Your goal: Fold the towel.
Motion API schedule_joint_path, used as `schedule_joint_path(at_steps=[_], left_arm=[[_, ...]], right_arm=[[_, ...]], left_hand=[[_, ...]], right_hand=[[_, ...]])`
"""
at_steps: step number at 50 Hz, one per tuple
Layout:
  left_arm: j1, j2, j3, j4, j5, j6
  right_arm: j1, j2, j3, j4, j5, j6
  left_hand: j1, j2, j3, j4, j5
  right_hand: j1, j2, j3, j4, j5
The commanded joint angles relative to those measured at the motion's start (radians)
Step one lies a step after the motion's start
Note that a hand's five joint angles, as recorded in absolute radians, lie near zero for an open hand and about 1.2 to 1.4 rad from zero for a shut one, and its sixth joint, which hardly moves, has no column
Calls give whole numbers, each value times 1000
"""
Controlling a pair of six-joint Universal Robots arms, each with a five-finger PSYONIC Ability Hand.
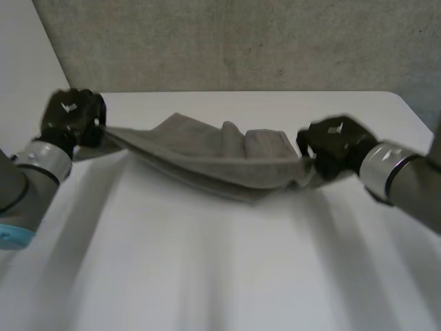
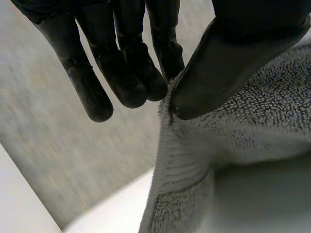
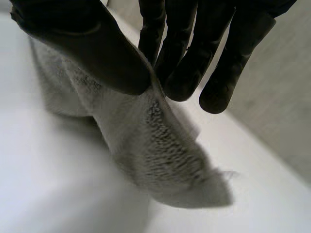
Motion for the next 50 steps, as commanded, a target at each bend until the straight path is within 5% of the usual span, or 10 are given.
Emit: schedule_joint_path(at_steps=[1, 9, 16, 25, 34, 42, 50], left_arm=[[22, 216, -2, -13, 4, -10], [26, 393, 20, -79, 14, -7], [28, 393, 40, -107, 82, -8], [34, 90, 148, -140, 102, 1], [22, -249, 485, -171, 96, 32], [6, -320, 862, -174, 73, 41], [-24, -302, 1047, -165, 37, 16]], right_arm=[[1, -147, -116, 85, -9, -1], [-2, -193, -354, 216, -7, -22], [-7, -46, -470, 274, 6, -100], [12, 151, -512, 262, 11, -107], [84, 468, -841, 215, 106, -110], [84, 625, -1333, 138, 166, -111], [85, 610, -1400, 13, 174, -105]], left_hand=[[156, 57, 60, 42, 145], [156, 57, 60, 42, 145], [156, 57, 60, 42, 145], [156, 57, 60, 42, 145], [156, 57, 60, 42, 145], [156, 57, 60, 42, 145], [156, 57, 60, 42, 145]], right_hand=[[587, 109, 64, 59, 35], [587, 109, 64, 59, 35], [587, 109, 64, 59, 35], [587, 109, 64, 59, 35], [587, 109, 64, 59, 35], [587, 109, 64, 59, 35], [587, 109, 64, 59, 35]])
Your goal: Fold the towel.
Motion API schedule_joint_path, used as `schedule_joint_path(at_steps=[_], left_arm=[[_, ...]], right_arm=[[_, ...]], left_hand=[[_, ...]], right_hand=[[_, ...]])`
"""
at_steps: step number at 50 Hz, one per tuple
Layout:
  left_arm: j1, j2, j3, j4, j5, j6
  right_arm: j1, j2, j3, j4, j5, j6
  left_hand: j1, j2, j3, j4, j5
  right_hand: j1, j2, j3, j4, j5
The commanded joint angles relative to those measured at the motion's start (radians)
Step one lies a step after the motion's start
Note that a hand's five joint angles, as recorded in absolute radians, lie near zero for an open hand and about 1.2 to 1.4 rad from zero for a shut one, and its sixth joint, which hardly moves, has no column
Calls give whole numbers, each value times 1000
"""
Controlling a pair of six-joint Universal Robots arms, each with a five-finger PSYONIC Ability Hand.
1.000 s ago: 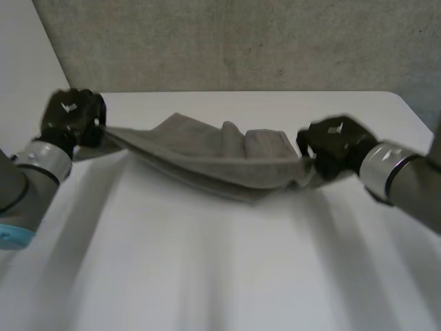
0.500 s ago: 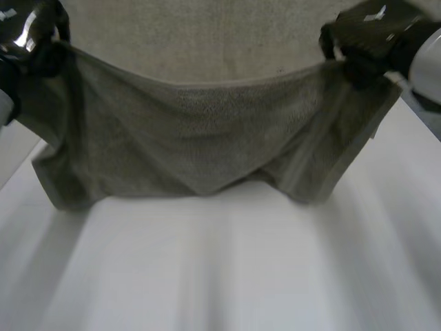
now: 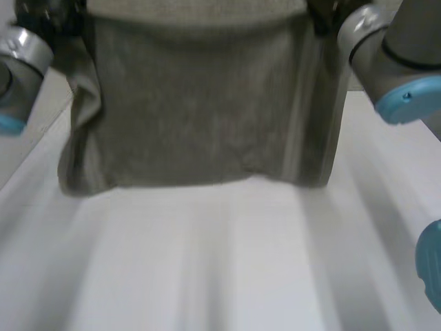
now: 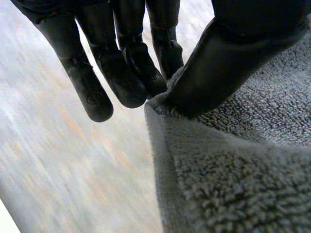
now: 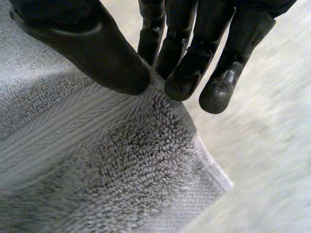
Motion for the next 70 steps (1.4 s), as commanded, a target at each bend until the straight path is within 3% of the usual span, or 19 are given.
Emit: schedule_joint_path(at_steps=[1, 7, 12, 14, 15, 17, 20, 22, 30, 41, 45, 54, 60, 70], left_arm=[[-23, 23, 141, 7, -27, -24], [-23, 34, 44, 3, -12, -62], [-12, 55, -164, 7, 16, -43], [8, 92, -344, 23, 84, -4], [8, 92, -345, 23, 85, -4], [54, 118, -530, 50, 147, 80], [72, 127, -620, 63, 174, 132], [85, 144, -766, 75, 210, 229], [92, 147, -977, 76, 241, 375], [99, 186, -1026, 89, 230, 399], [99, 184, -1028, 116, 226, 396], [94, 158, -1042, 165, 195, 392], [94, 126, -1039, 178, 141, 398], [94, 120, -1040, 182, 137, 392]], right_arm=[[0, -19, -37, -92, 4, 6], [1, -44, 100, -52, -11, 4], [-7, -74, 227, 83, -62, 7], [-16, -90, 373, 229, -159, 0], [-16, -90, 374, 230, -160, 0], [-34, -136, 603, 307, -270, -10], [-46, -173, 736, 290, -322, -14], [-72, -235, 962, 203, -387, -37], [-82, -350, 1273, -1, -312, -103], [-112, -498, 1465, -109, -243, -103], [-146, -553, 1486, -158, -221, -97], [-172, -562, 1508, -178, -181, -105], [-171, -558, 1515, -184, -181, -105], [-181, -550, 1509, -186, -178, -105]], left_hand=[[148, 54, 57, 38, 131], [148, 54, 57, 38, 131], [148, 54, 57, 38, 131], [148, 54, 57, 38, 131], [148, 54, 57, 38, 131], [148, 54, 57, 38, 131], [148, 54, 57, 38, 131], [148, 54, 57, 38, 131], [148, 54, 57, 38, 131], [148, 54, 57, 38, 131], [148, 54, 57, 38, 131], [-308, -403, -400, -419, -325], [-347, -442, -439, -458, -364], [-312, -407, -404, -423, -330]], right_hand=[[587, 105, 60, 59, 34], [587, 105, 60, 59, 34], [587, 105, 60, 59, 34], [587, 105, 60, 59, 34], [587, 105, 60, 59, 34], [587, 105, 60, 59, 34], [587, 105, 60, 59, 34], [587, 105, 60, 59, 34], [587, 105, 60, 59, 34], [587, 105, 60, 59, 34], [587, 105, 60, 59, 34], [587, 105, 60, 59, 34], [587, 105, 60, 59, 34], [587, 105, 60, 59, 34]])
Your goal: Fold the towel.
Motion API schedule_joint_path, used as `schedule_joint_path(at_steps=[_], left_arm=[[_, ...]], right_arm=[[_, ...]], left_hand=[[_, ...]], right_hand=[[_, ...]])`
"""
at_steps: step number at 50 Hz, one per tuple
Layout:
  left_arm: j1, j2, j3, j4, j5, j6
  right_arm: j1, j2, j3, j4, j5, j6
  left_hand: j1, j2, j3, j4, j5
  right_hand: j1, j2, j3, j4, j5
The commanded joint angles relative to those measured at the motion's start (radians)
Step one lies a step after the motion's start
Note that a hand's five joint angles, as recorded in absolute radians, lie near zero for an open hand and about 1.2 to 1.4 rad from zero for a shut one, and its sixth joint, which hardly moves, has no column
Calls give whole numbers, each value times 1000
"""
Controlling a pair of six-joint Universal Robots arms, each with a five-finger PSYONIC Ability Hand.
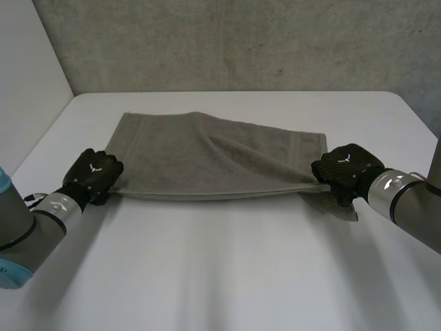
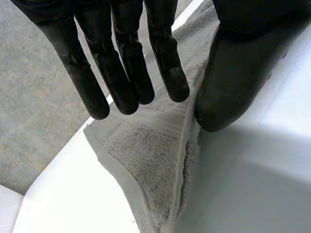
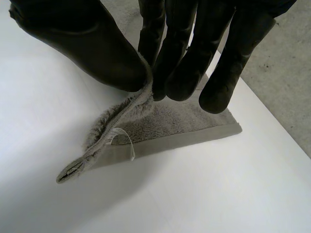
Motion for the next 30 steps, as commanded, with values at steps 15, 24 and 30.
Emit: schedule_joint_path(at_steps=[15, 24, 30], left_arm=[[15, 32, 2, -12, -4, -5], [57, 41, -1, -12, -3, -6], [60, 43, -1, -12, -3, -6]], right_arm=[[3, 48, 149, -89, 50, 17], [11, 40, 204, -154, 151, 52], [9, 34, 216, -157, 152, 126]], left_hand=[[494, 489, 482, 487, 496], [494, 489, 482, 487, 496], [494, 489, 482, 487, 496]], right_hand=[[209, -283, -318, -319, -344], [147, -344, -379, -380, -405], [48, -444, -479, -480, -505]])
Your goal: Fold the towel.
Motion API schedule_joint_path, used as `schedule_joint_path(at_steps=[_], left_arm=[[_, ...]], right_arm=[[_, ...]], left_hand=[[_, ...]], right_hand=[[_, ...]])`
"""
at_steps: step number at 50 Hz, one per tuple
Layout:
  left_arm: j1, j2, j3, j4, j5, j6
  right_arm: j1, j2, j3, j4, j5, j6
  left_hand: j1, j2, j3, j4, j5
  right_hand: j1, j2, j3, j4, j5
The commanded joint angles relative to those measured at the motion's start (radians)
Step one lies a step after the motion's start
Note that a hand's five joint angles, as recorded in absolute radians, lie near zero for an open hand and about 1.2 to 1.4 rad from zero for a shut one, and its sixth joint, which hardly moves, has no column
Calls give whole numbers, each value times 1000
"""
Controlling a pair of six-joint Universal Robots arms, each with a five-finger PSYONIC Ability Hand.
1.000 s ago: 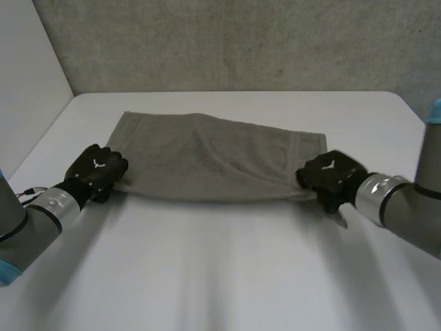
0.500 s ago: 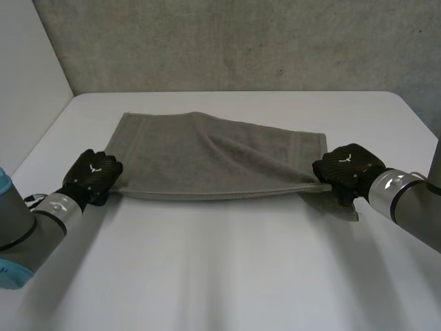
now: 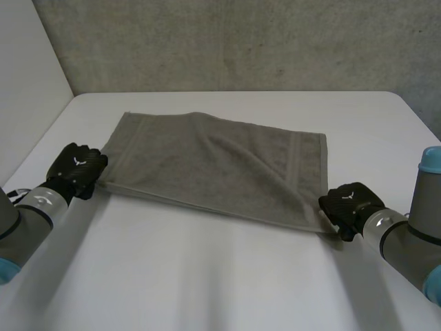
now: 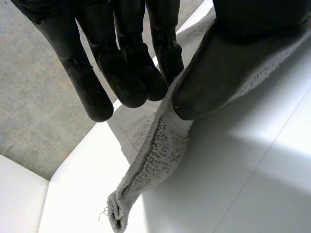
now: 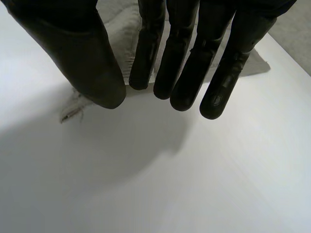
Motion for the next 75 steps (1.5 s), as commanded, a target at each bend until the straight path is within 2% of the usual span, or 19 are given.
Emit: schedule_joint_path(at_steps=[1, 9, 19, 31, 41, 64, 66, 68, 69, 70, 71, 74, 75], left_arm=[[3, 1, 0, 0, 0, -1], [2, 17, -1, 0, 0, -5], [3, 32, -3, 2, -1, -7], [9, 50, -3, 0, 0, -119], [12, 50, -3, 0, 0, -128], [18, 56, -3, 0, 0, -131], [22, 61, -3, 0, 0, -131], [28, 70, -6, -1, 0, -133], [28, 70, -6, -1, 0, -133], [29, 73, -7, -3, 0, -133], [29, 73, -8, -3, 0, -133], [31, 87, -17, -3, 4, -137], [29, 104, -24, -6, 5, -142]], right_arm=[[1, -10, 12, -4, 9, 89], [6, -24, 18, -1, 7, 164], [4, -111, 59, 5, -8, 210], [7, -123, 133, -47, -17, 236], [29, -102, 145, -120, -17, 347], [30, -17, 135, -183, -16, 359], [30, -11, 133, -185, -16, 358], [27, -16, 127, -185, -16, 362], [27, -16, 127, -185, -16, 362], [20, -24, 124, -183, -17, 365], [21, -30, 115, -177, -19, 368], [21, -53, 105, -171, -17, 365], [21, -101, 99, -168, -13, 359]], left_hand=[[152, 55, 56, 38, 150], [152, 55, 56, 38, 150], [152, 55, 56, 38, 150], [152, 55, 56, 38, 150], [152, 55, 56, 38, 150], [152, 55, 56, 38, 150], [152, 55, 56, 38, 150], [152, 55, 56, 38, 150], [152, 55, 56, 38, 150], [152, 55, 56, 38, 150], [152, 55, 56, 38, 150], [152, 55, 56, 38, 150], [152, 55, 56, 38, 150]], right_hand=[[-93, -127, -106, -108, -99], [-111, -145, -124, -126, -117], [-422, -456, -435, -437, -428], [-478, -512, -491, -493, -484], [-454, -489, -467, -469, -461], [-202, -236, -215, -217, -208], [-131, -166, -144, -147, -138], [213, 179, 200, 198, 207], [215, 181, 202, 200, 209], [407, 372, 394, 392, 400], [469, 434, 456, 454, 462], [469, 435, 456, 454, 463], [469, 435, 456, 454, 463]])
